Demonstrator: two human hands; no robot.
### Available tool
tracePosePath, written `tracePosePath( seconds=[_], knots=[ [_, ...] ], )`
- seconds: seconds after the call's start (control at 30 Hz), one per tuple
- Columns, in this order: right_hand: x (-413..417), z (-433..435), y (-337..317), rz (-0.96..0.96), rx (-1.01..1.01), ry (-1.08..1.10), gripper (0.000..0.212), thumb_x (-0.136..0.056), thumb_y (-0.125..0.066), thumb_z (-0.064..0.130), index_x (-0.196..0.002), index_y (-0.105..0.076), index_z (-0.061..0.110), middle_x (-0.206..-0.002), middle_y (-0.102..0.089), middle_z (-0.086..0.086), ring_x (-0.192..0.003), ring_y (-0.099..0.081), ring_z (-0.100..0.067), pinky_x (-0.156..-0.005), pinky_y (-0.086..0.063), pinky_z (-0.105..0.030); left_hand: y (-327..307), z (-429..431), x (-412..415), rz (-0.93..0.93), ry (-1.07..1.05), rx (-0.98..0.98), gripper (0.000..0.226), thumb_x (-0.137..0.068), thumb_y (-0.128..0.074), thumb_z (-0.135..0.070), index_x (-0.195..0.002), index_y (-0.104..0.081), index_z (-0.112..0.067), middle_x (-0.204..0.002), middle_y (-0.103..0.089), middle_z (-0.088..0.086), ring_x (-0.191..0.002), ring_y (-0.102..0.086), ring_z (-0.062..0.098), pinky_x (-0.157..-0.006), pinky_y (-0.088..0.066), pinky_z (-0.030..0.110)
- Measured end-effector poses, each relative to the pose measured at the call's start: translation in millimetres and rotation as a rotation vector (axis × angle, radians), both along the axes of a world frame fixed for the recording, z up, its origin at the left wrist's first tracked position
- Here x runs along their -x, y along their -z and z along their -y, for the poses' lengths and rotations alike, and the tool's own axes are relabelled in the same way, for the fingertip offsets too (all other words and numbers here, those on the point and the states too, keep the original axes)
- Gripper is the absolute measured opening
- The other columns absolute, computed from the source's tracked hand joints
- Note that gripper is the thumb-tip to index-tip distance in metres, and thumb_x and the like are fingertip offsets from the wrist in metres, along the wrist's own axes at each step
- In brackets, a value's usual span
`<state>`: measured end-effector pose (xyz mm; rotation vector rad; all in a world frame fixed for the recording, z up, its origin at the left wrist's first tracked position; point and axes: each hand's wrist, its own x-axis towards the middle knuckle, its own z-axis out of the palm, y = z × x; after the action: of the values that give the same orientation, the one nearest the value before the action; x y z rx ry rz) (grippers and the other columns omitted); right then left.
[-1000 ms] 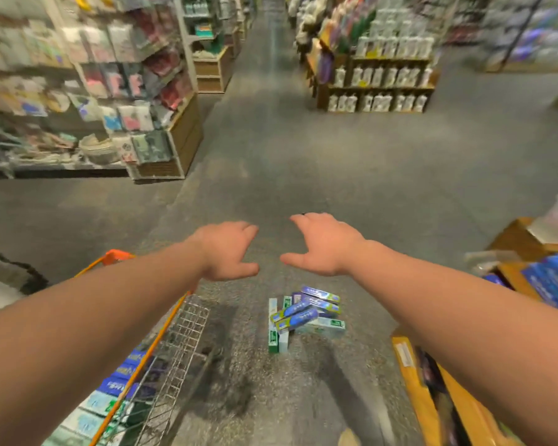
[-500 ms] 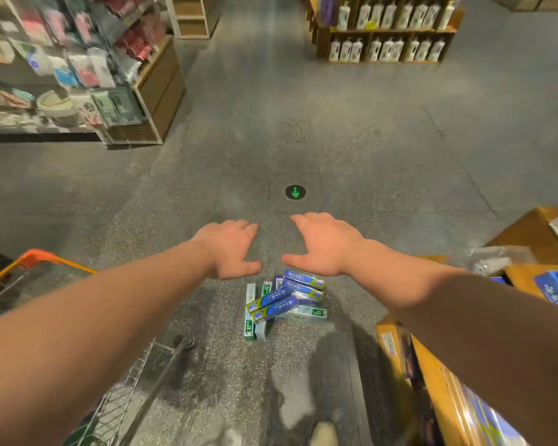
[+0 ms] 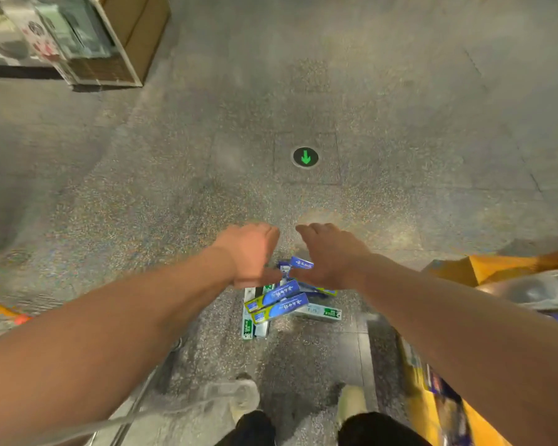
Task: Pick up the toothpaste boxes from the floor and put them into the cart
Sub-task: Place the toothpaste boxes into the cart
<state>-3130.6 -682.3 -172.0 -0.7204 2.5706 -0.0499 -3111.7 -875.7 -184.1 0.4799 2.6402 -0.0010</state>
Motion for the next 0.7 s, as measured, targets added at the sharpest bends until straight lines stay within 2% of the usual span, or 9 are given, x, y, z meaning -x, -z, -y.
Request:
tracePosePath(
  seconds=[0.07, 0.1, 0.2, 0.3, 0.4, 0.5, 0.63, 0.7],
  knots=[
    [18, 5, 49, 0.015, -0.014, -0.028, 0.093, -0.089, -0.06, 0.067, -0.159, -0.023, 0.019, -0.155, -0.04, -0.006, -0.141, -0.037, -0.029, -0.11, -0.04, -0.046, 45, 0, 14, -0.006, -0.037, -0.019, 0.059, -0.085, -0.055, -0.071, -0.114, -0.047, -0.021, -0.106, -0.055, 0.001, -0.097, -0.059, 0.025, -0.081, -0.048, 0.041],
    [24, 7, 75, 0.026, -0.029, -0.052, 0.094, -0.088, -0.061, 0.067, -0.158, -0.023, 0.019, -0.155, -0.04, -0.006, -0.141, -0.037, -0.029, -0.11, -0.039, -0.046, 70, 0, 17, -0.006, -0.056, -0.03, 0.058, -0.084, -0.054, -0.071, -0.113, -0.046, -0.022, -0.104, -0.056, 0.001, -0.097, -0.059, 0.026, -0.077, -0.045, 0.039],
    [41, 10, 158, 0.035, -0.063, -0.134, 0.098, -0.085, -0.063, 0.069, -0.159, -0.02, 0.02, -0.158, -0.036, -0.004, -0.144, -0.035, -0.029, -0.113, -0.037, -0.046, 155, -2, 19, 0.032, -0.085, -0.005, 0.073, -0.081, -0.047, -0.074, -0.129, -0.044, -0.019, -0.117, -0.058, 0.003, -0.105, -0.057, 0.026, -0.083, -0.049, 0.04],
    [50, 11, 245, 0.066, -0.085, -0.207, 0.106, -0.082, -0.065, 0.071, -0.161, -0.017, 0.02, -0.162, -0.031, -0.003, -0.147, -0.03, -0.028, -0.116, -0.035, -0.047, 250, -2, 12, 0.077, -0.149, 0.028, 0.1, -0.066, -0.031, -0.084, -0.14, -0.04, -0.017, -0.134, -0.053, 0.004, -0.117, -0.055, 0.027, -0.092, -0.051, 0.044],
    [54, 9, 333, 0.065, -0.107, -0.298, 0.114, -0.078, -0.067, 0.075, -0.162, -0.014, 0.018, -0.163, -0.027, -0.004, -0.148, -0.028, -0.029, -0.117, -0.032, -0.049, 346, -3, 5, 0.13, -0.184, 0.077, 0.104, -0.065, -0.042, -0.079, -0.146, -0.037, -0.014, -0.141, -0.049, 0.007, -0.125, -0.052, 0.029, -0.098, -0.049, 0.05],
    [58, 7, 416, 0.055, -0.125, -0.387, 0.125, -0.071, -0.072, 0.077, -0.162, -0.012, 0.015, -0.165, -0.023, -0.005, -0.15, -0.023, -0.028, -0.121, -0.026, -0.047, 432, -4, 3, 0.149, -0.175, 0.131, 0.101, -0.066, -0.049, -0.081, -0.142, -0.039, -0.015, -0.133, -0.052, 0.006, -0.12, -0.053, 0.029, -0.093, -0.052, 0.049],
    [61, 6, 505, 0.055, -0.123, -0.448, 0.142, -0.063, -0.077, 0.079, -0.163, -0.002, 0.012, -0.169, -0.012, -0.009, -0.155, -0.011, -0.029, -0.125, -0.016, -0.047, 511, -10, -3, 0.125, -0.182, 0.148, 0.103, -0.065, -0.049, -0.091, -0.134, -0.042, -0.016, -0.13, -0.052, 0.003, -0.119, -0.054, 0.027, -0.088, -0.047, 0.042],
    [61, 6, 536, 0.045, -0.115, -0.466, 0.147, -0.058, -0.079, 0.08, -0.163, -0.002, 0.011, -0.169, -0.011, -0.008, -0.155, -0.009, -0.029, -0.126, -0.013, -0.046, 536, -15, -10, 0.111, -0.183, 0.149, 0.107, -0.061, -0.047, -0.095, -0.133, -0.042, -0.016, -0.128, -0.052, 0.002, -0.118, -0.054, 0.026, -0.091, -0.047, 0.043]
  ],
)
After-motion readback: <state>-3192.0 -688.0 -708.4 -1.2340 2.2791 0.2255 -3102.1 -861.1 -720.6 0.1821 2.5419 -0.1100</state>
